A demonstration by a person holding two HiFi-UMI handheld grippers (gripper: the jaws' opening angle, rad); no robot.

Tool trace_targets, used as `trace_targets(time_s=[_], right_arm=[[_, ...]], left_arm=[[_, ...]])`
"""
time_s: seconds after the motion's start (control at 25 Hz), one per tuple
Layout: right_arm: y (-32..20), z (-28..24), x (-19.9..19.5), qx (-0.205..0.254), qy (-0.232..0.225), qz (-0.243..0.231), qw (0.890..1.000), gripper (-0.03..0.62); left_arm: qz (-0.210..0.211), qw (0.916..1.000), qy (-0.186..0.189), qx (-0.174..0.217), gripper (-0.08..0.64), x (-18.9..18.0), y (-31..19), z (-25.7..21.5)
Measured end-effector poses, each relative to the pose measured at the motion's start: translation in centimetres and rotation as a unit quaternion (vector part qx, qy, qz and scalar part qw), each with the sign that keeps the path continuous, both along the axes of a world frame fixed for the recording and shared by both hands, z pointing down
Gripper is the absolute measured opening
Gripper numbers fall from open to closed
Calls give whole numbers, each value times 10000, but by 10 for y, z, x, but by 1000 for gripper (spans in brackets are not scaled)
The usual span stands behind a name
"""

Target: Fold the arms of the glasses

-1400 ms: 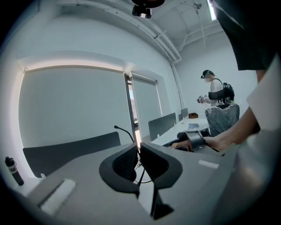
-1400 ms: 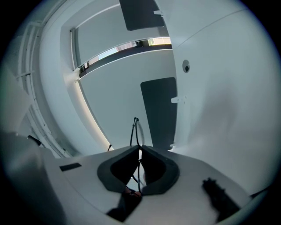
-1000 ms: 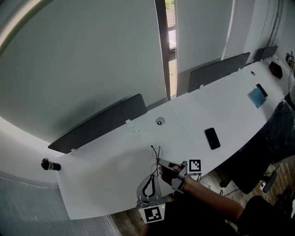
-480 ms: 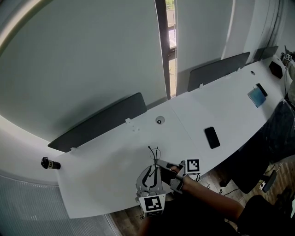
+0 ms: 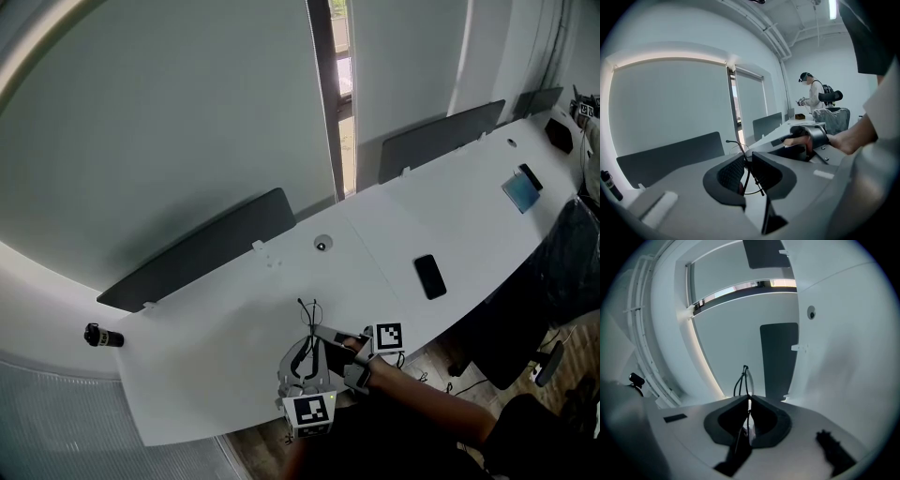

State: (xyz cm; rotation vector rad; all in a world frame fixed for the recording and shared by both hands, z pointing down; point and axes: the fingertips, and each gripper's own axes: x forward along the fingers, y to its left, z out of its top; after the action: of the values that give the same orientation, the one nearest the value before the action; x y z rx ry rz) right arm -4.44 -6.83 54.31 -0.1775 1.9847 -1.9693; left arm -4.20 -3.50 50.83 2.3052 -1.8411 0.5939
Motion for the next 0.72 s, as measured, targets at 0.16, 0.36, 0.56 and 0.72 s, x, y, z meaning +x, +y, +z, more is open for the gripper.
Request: trace_targets(time_s=[0.16, 0.36, 0.56, 0.72], right_arm=[[-1, 1, 0, -38, -8, 9, 10000, 21], [-2, 2, 1, -72, -37, 0, 10000, 21], [-3, 5, 1, -135, -22, 18, 9999, 21], [-6, 8, 3, -165, 23, 75, 9998, 21]], left_arm=[[-36, 10000, -37, 23, 55, 0, -1, 0], [-36, 10000, -66, 57, 58, 1, -1, -1], [-26, 9998, 74, 159, 55, -1, 0, -6], [-11, 9997, 92, 210, 41, -1, 1, -8]])
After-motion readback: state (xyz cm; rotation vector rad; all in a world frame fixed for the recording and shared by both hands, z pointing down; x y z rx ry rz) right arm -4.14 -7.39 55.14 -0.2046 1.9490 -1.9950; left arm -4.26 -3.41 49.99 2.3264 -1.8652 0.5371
